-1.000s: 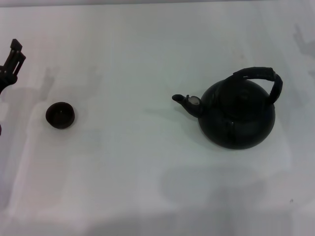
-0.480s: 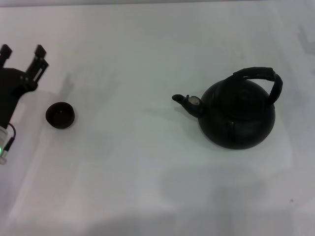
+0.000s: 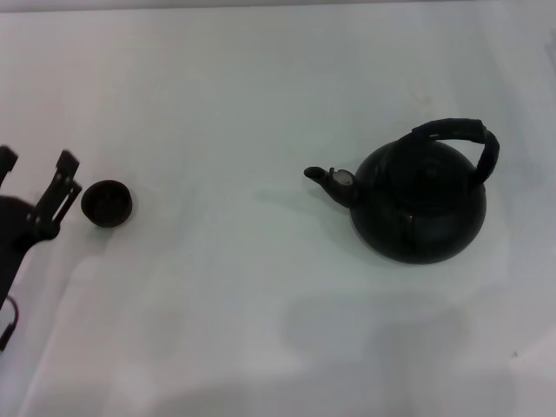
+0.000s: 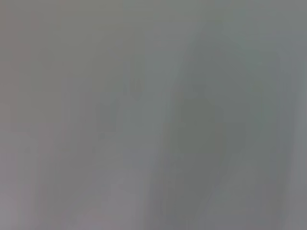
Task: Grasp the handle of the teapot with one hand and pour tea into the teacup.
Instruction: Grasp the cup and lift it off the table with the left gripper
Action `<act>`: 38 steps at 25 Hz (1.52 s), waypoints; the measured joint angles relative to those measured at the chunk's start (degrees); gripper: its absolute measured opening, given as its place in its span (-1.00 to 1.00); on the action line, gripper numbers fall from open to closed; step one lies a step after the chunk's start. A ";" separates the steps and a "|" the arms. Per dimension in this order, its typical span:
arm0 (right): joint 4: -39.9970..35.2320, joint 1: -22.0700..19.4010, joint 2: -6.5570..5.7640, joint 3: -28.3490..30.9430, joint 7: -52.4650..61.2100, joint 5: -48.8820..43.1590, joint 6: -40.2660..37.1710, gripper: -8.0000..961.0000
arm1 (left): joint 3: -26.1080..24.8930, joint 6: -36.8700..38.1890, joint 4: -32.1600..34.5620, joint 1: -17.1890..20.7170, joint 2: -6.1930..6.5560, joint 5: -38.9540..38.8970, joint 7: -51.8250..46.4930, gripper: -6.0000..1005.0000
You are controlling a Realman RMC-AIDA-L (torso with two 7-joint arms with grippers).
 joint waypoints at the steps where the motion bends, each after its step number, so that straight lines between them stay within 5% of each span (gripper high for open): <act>1: -0.02 0.16 -0.02 0.02 -0.48 0.37 0.04 0.49 | 0.01 -0.33 -0.03 1.09 -0.01 0.51 -0.04 0.74; 8: -0.13 0.59 -0.07 0.06 -1.37 1.15 0.17 0.49 | 0.07 0.00 -0.70 4.01 -0.06 1.08 -0.08 0.74; 21: 0.26 0.29 0.08 0.05 -1.37 1.14 0.29 0.49 | 0.19 9.13 -0.74 -0.70 0.21 4.70 -0.14 0.74; 38: -0.05 0.83 -0.04 0.14 -1.37 1.14 2.19 0.49 | -0.20 13.40 -0.85 -2.23 0.22 4.74 -0.18 0.74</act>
